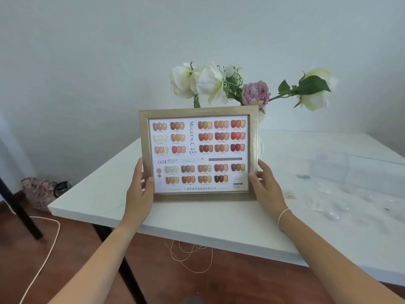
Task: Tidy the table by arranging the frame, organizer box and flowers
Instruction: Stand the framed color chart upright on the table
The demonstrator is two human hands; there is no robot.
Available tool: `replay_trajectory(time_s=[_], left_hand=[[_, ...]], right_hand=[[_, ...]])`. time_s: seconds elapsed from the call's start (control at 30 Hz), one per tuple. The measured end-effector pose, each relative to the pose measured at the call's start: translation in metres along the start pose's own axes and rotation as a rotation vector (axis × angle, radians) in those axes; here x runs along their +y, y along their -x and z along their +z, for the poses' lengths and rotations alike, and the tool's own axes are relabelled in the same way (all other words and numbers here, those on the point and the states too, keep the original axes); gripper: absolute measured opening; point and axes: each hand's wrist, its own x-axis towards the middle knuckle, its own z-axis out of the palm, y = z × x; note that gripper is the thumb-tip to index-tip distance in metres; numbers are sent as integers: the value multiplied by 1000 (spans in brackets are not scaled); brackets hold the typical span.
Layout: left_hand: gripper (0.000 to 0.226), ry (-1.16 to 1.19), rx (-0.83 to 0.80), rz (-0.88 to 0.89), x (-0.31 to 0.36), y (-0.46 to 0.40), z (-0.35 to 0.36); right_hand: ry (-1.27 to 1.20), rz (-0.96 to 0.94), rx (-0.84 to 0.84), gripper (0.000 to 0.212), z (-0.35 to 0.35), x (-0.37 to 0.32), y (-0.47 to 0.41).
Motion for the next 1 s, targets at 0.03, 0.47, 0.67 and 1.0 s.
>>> replay_trajectory(time_s=[0.03,0.47,0.67,1.0], left_hand=[[53,2,7,0,0,-1,0],[42,194,-41,-26,-2,-5,-6],[39,187,-26,-50,-3,-5,-8],[41,196,28,-42,-12,-7,-46]], right_hand=[[3,5,9,44,0,1,-1],[-22,1,38,34,0,7,-6],[-39,-2,32,37,1,4,-5],[-73,-44,-47,39,34,-11,-8]])
